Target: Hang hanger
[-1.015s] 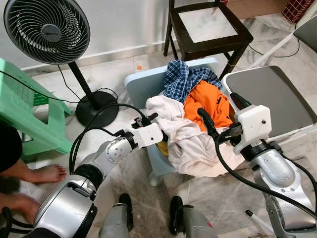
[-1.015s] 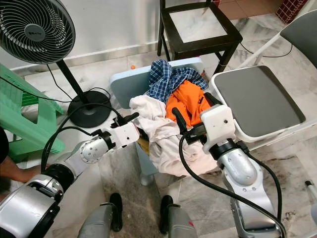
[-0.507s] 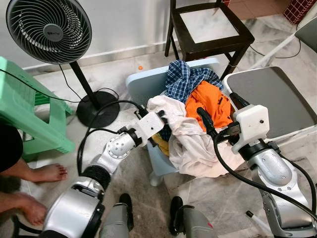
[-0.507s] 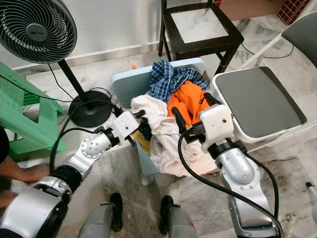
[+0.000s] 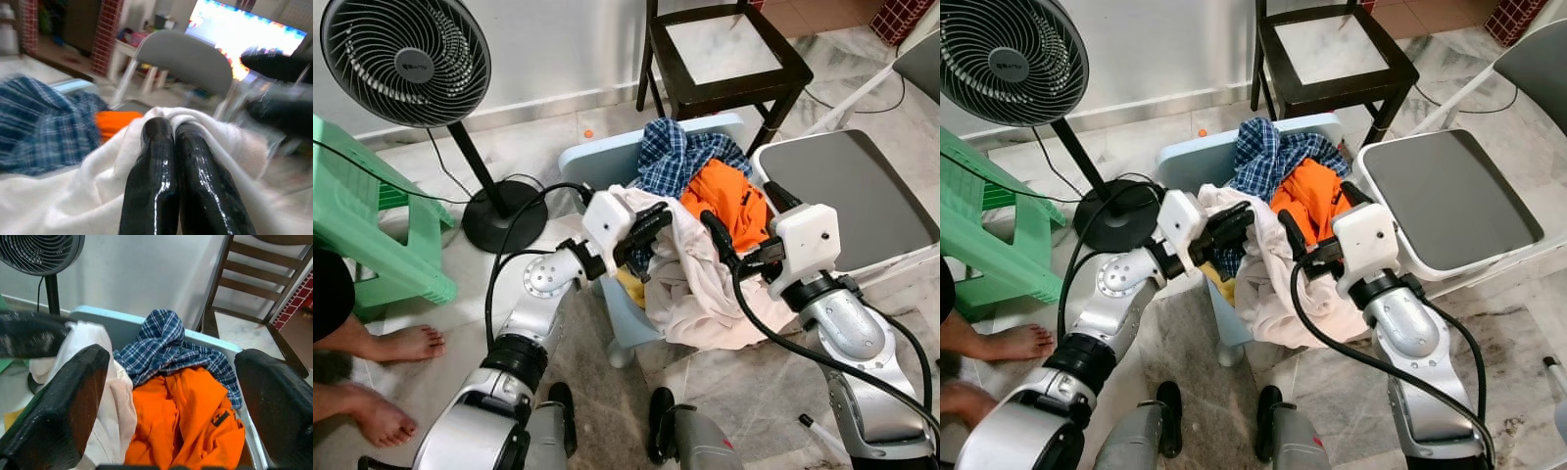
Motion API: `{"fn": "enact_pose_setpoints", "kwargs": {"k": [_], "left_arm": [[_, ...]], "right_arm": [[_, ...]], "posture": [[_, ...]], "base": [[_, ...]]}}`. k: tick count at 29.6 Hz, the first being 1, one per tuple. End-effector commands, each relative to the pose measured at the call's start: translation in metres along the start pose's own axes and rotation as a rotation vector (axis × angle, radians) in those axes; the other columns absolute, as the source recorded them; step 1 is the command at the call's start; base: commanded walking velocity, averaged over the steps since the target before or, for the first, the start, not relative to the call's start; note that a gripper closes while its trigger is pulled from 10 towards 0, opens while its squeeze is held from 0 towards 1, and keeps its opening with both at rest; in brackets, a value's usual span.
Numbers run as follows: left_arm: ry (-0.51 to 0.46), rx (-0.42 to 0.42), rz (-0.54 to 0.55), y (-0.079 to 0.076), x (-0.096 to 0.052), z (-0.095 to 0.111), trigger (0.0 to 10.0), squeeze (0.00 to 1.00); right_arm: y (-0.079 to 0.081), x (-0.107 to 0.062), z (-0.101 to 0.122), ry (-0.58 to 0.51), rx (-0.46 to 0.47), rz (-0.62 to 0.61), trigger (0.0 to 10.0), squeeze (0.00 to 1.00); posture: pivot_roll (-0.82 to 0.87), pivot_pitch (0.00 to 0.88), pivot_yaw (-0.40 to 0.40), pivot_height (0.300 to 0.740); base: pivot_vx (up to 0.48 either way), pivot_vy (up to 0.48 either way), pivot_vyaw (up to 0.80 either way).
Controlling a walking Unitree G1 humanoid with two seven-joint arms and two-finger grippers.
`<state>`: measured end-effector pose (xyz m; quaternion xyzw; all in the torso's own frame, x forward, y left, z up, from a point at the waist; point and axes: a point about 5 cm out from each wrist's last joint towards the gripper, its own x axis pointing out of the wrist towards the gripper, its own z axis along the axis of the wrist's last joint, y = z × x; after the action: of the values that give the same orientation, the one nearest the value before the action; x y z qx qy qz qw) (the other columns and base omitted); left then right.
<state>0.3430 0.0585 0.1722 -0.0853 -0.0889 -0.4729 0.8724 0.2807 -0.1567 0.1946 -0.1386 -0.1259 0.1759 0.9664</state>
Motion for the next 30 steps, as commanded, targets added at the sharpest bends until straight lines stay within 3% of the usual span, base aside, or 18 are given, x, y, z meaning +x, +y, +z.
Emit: {"fn": "enact_pose_setpoints", "kwargs": {"k": [1,5,10,11,12,13,15,16,19,20,24,25,26,30], "left_arm": [[-0.002,-0.175,-0.021,-0.006,-0.001,-0.001,0.0,0.00],[0.087,-0.326,0.048,-0.001,-0.017,-0.023,0.0,0.00],[0.174,-0.393,0.152,0.003,-0.031,-0.041,0.0,0.00],[0.216,-0.398,0.181,0.003,-0.036,-0.049,5.6,0.00],[0.243,-0.401,0.198,0.003,-0.039,-0.054,5.6,0.00],[0.280,-0.403,0.216,0.003,-0.043,-0.062,10.0,0.00],[0.340,-0.399,0.247,0.002,-0.050,-0.073,10.0,0.00],[0.361,-0.398,0.269,0.003,-0.053,-0.076,10.0,1.00],[0.371,-0.353,0.347,0.011,-0.060,-0.076,10.0,1.00],[0.349,-0.304,0.404,0.019,-0.063,-0.071,10.0,1.00],[0.361,-0.171,0.430,0.026,-0.067,-0.062,10.0,1.00],[0.361,-0.171,0.430,0.026,-0.067,-0.062,10.0,1.00],[0.377,-0.068,0.425,0.026,-0.071,-0.057,10.0,1.00],[0.397,0.092,0.390,0.019,-0.078,-0.051,10.0,1.00]], "right_arm": [[0.003,-0.002,-0.002,0.007,-0.003,0.016,10.0,0.84],[0.003,-0.001,-0.005,0.022,-0.008,0.023,10.0,0.81],[0.005,-0.001,-0.008,0.040,-0.014,0.037,10.0,0.78],[0.005,-0.001,-0.009,0.044,-0.017,0.040,10.0,0.76],[0.006,-0.001,-0.009,0.046,-0.019,0.042,10.0,0.76],[0.006,0.000,-0.010,0.047,-0.020,0.043,10.0,0.76],[0.006,0.000,-0.010,0.049,-0.022,0.044,10.0,0.76],[0.005,0.000,-0.010,0.050,-0.022,0.045,10.0,0.75],[0.005,0.002,-0.010,0.049,-0.027,0.048,10.0,0.75],[0.006,0.002,-0.010,0.048,-0.030,0.051,10.0,0.75],[0.006,0.002,-0.010,0.047,-0.032,0.052,10.0,0.75],[0.006,0.002,-0.010,0.047,-0.032,0.052,10.0,0.75],[0.006,0.002,-0.010,0.047,-0.032,0.053,10.0,0.75],[0.006,0.002,-0.011,0.047,-0.033,0.052,10.0,0.75]], "posture": [[0.02,0.341,-0.053,0.740],[0.03,0.343,-0.056,0.740],[0.03,0.346,-0.058,0.740],[0.03,0.348,-0.061,0.740],[0.03,0.348,-0.061,0.740],[0.03,0.347,-0.063,0.740],[0.03,0.347,-0.066,0.740],[0.03,0.347,-0.067,0.740],[0.03,0.345,-0.071,0.740],[0.03,0.345,-0.071,0.740],[0.04,0.344,-0.070,0.740],[0.04,0.344,-0.070,0.740],[0.04,0.343,-0.069,0.740],[0.04,0.345,-0.066,0.740]], "base": [[0.000,0.000,0.00],[0.000,0.000,0.00],[0.000,0.000,0.00],[0.000,0.000,0.00],[0.000,0.000,0.00],[0.000,0.000,0.00],[0.000,0.000,0.00],[0.000,0.000,0.00],[0.000,0.000,0.00],[0.000,0.000,0.00],[0.000,0.000,0.00],[0.000,0.000,0.00],[0.000,0.000,0.00],[0.000,0.000,0.00]]}}
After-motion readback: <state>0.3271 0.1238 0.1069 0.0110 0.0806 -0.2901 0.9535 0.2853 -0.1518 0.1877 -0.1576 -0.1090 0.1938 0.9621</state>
